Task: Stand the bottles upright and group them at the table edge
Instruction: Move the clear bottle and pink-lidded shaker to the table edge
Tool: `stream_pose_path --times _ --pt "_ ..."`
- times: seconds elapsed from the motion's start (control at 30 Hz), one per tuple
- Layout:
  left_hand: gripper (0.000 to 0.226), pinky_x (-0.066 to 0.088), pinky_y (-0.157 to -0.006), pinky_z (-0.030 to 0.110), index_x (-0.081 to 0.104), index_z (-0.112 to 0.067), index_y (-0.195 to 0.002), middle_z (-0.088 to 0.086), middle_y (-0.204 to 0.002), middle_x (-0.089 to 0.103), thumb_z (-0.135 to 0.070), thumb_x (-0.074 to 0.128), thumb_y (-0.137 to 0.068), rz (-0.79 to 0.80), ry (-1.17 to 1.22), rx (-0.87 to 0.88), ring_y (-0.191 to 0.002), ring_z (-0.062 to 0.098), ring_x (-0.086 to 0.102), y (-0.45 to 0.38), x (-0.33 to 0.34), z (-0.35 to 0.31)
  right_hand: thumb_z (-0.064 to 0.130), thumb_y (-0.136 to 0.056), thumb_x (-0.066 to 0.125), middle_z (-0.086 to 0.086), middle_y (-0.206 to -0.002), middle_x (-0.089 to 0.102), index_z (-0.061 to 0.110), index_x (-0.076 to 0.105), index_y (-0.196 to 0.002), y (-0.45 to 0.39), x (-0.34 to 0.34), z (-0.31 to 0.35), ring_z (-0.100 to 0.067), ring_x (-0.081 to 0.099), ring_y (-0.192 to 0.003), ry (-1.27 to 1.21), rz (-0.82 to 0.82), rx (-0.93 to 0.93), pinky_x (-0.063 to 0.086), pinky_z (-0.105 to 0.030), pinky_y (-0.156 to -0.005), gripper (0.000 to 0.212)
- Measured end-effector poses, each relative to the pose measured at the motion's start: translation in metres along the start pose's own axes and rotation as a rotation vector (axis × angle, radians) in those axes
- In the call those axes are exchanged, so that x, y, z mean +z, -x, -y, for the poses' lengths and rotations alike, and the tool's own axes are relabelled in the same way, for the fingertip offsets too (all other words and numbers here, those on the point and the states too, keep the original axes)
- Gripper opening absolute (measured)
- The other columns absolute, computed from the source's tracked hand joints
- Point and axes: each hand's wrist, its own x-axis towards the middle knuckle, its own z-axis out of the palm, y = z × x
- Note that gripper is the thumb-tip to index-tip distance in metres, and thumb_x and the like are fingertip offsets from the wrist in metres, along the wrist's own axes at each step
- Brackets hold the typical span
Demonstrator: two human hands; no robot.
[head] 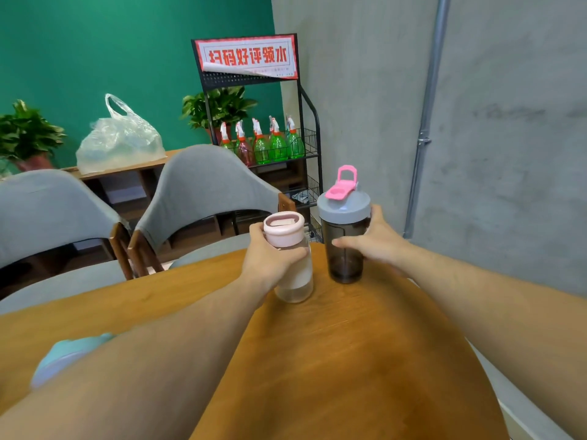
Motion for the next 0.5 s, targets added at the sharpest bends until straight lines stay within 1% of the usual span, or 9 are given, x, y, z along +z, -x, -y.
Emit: stream_pose_path --times 0.1,0.17,0.23,0.37,0.43,0.5 --pt "0.087 0.049 -0.081 0.032 0.032 -0.028 -0.136 -0.007 -0.117 0.051 -0.022 0.088 -0.07 -0.015 -0.008 0.007 -0.105 0.015 0.052 -0.008 0.008 0.004 0.021 -0.078 0.083 -0.004 -0.127 0.049 0.022 0.021 -0.144 -0.012 0.002 -0.006 -0.023 0.051 -0.111 0.002 0.027 0.009 0.048 -0.04 -0.092 0.09" --pt "0.087 0.052 -0.088 0.035 0.032 -0.026 -0.137 -0.004 -0.12 0.051 -0.021 0.088 -0.071 -0.022 -0.012 0.018 -0.109 0.017 0.052 -0.013 0.011 0.004 0.023 -0.077 0.084 -0.005 -0.132 0.05 0.024 0.022 -0.144 -0.019 0.001 -0.009 -0.026 0.052 -0.118 -0.009 0.041 0.019 0.048 -0.048 -0.099 0.092" --pt "0.086 0.052 -0.089 0.036 0.033 -0.025 -0.138 -0.005 -0.119 0.051 -0.02 0.087 -0.071 -0.031 -0.016 0.027 -0.109 0.018 0.053 -0.017 0.013 0.004 0.025 -0.075 0.085 -0.005 -0.138 0.049 0.027 0.022 -0.144 -0.024 0.0 -0.01 -0.029 0.051 -0.123 -0.02 0.056 0.031 0.046 -0.053 -0.102 0.093" --pt "0.086 0.053 -0.094 0.041 0.032 -0.024 -0.138 -0.004 -0.12 0.05 -0.02 0.087 -0.071 -0.055 -0.022 0.027 -0.111 0.019 0.052 -0.021 0.019 0.003 0.024 -0.076 0.085 -0.004 -0.142 0.046 0.027 0.021 -0.145 -0.028 -0.001 -0.009 -0.028 0.051 -0.124 -0.018 0.07 0.034 0.047 -0.051 -0.101 0.094" --pt "0.086 0.052 -0.092 0.04 0.033 -0.025 -0.137 -0.005 -0.117 0.05 -0.02 0.087 -0.071 -0.075 -0.016 0.026 -0.109 0.018 0.052 -0.021 0.023 0.004 0.024 -0.076 0.085 -0.005 -0.146 0.043 0.027 0.021 -0.146 -0.029 -0.001 -0.009 -0.03 0.049 -0.127 -0.004 0.077 0.04 0.046 -0.054 -0.103 0.094" --pt "0.085 0.051 -0.087 0.036 0.033 -0.026 -0.135 -0.007 -0.114 0.049 -0.02 0.087 -0.07 -0.1 -0.008 0.023 -0.105 0.016 0.052 -0.02 0.027 0.004 0.024 -0.076 0.084 -0.006 -0.149 0.04 0.028 0.02 -0.148 -0.029 0.0 -0.009 -0.032 0.047 -0.13 -0.006 0.081 0.052 0.046 -0.054 -0.103 0.097"
